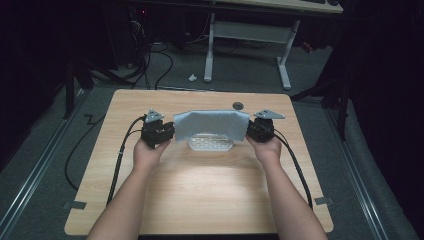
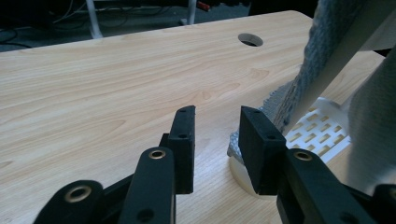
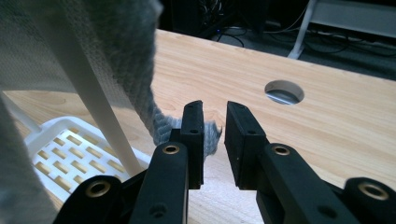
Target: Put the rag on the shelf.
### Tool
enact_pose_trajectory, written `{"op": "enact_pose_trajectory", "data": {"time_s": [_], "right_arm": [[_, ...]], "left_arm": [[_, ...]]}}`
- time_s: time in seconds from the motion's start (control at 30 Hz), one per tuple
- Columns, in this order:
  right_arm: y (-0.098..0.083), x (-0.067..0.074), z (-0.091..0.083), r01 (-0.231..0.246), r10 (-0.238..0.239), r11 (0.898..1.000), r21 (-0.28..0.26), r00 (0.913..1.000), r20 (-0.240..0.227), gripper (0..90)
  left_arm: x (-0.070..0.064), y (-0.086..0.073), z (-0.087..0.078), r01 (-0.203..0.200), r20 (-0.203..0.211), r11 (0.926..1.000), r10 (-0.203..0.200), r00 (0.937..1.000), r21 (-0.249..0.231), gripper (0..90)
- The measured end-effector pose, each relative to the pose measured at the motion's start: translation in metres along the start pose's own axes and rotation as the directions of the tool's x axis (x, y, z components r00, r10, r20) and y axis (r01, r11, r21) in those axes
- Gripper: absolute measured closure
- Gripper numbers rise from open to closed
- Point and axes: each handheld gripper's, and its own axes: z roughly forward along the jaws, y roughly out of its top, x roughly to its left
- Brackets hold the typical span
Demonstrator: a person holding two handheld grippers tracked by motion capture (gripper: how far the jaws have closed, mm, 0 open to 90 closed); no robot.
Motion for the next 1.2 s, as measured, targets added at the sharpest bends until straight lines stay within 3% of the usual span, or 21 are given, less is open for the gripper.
{"op": "enact_pose_trajectory", "data": {"time_s": [0.2, 0.43, 0.6, 0.8, 0.97, 1.2], "right_arm": [[0.002, -0.005, -0.011, 0.003, -0.002, 0.999, -0.034, 0.9998, 0.019, 76.4], [-0.001, -0.013, -0.023, 0.006, -0.004, 1.0, -0.029, 0.9991, 0.042, 74.8], [-0.003, -0.014, -0.036, 0.023, -0.02, 0.998, -0.06, 0.9989, 0.041, 73.8], [-0.012, -0.01, -0.054, 0.043, -0.039, 0.996, -0.076, 0.9984, 0.041, 71.9], [-0.022, -0.002, -0.073, 0.06, -0.057, 0.995, -0.084, 0.9977, 0.035, 68.8], [-0.048, 0.025, -0.106, 0.094, -0.091, 0.994, -0.06, 0.995, 0.039, 58.8]], "left_arm": [[0.005, 0.0, -0.009, 0.01, -0.021, 0.9998, -0.011, 0.9997, -0.019, 65.3], [0.012, -0.003, -0.021, 0.021, -0.035, 0.9992, -0.023, 0.9991, -0.034, 63.9], [0.019, -0.01, -0.035, 0.041, -0.048, 0.9976, -0.044, 0.9979, -0.055, 62.5], [0.018, -0.023, -0.052, 0.028, -0.07, 0.9973, -0.032, 0.997, -0.069, 59.8], [0.009, -0.041, -0.074, 0.016, -0.073, 0.9961, -0.022, 0.9971, -0.087, 56.4], [-0.031, -0.08, -0.103, -0.034, -0.022, 0.9983, 0.033, 0.9992, -0.047, 51.9]]}}
